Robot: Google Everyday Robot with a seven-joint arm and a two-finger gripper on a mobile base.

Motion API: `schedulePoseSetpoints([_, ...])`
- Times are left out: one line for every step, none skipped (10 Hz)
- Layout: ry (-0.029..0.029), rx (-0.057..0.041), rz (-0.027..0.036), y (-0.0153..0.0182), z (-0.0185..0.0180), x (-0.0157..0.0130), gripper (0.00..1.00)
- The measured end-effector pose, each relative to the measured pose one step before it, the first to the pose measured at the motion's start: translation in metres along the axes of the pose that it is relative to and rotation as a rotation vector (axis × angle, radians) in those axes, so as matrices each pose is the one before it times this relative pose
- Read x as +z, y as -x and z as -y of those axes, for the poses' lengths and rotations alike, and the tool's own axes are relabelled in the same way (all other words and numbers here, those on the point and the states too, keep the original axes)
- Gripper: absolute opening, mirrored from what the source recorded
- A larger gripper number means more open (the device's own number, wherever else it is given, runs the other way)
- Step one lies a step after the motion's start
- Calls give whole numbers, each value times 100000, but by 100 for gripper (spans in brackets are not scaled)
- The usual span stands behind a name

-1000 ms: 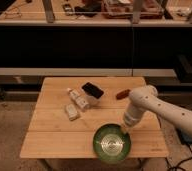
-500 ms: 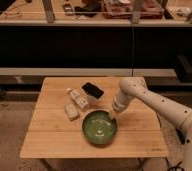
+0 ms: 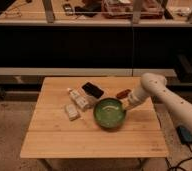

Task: Drag the ceramic bowl in a circle

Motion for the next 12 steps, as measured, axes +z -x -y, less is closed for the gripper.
schedulePoseSetpoints([2072,7414,-968,1828,-1865,-1492,0])
schedulePoseSetpoints([2219,4674,908,2231,-1564,-971,0])
schedulePoseSetpoints([822,3208,1455,1914,-966,-269,0])
schedulePoseSetpoints([827,5643,4130,3886,-1539,-117,0])
schedulePoseSetpoints([85,2348,3297,2540,-876,223,0])
schedulePoseSetpoints([-306,310,2996,2039,-296,378,0])
schedulePoseSetpoints([264,-2919,3654,1775,65,552,0])
schedulePoseSetpoints([1443,-5578,3013,960,375,364,0])
schedulePoseSetpoints([2466,-8184,2592,188,755,304,0])
schedulePoseSetpoints([2892,-8452,2349,-401,940,183,0])
schedulePoseSetpoints([4283,-10307,3671,-994,1357,296,0])
schedulePoseSetpoints([2822,-6273,2560,-977,934,278,0])
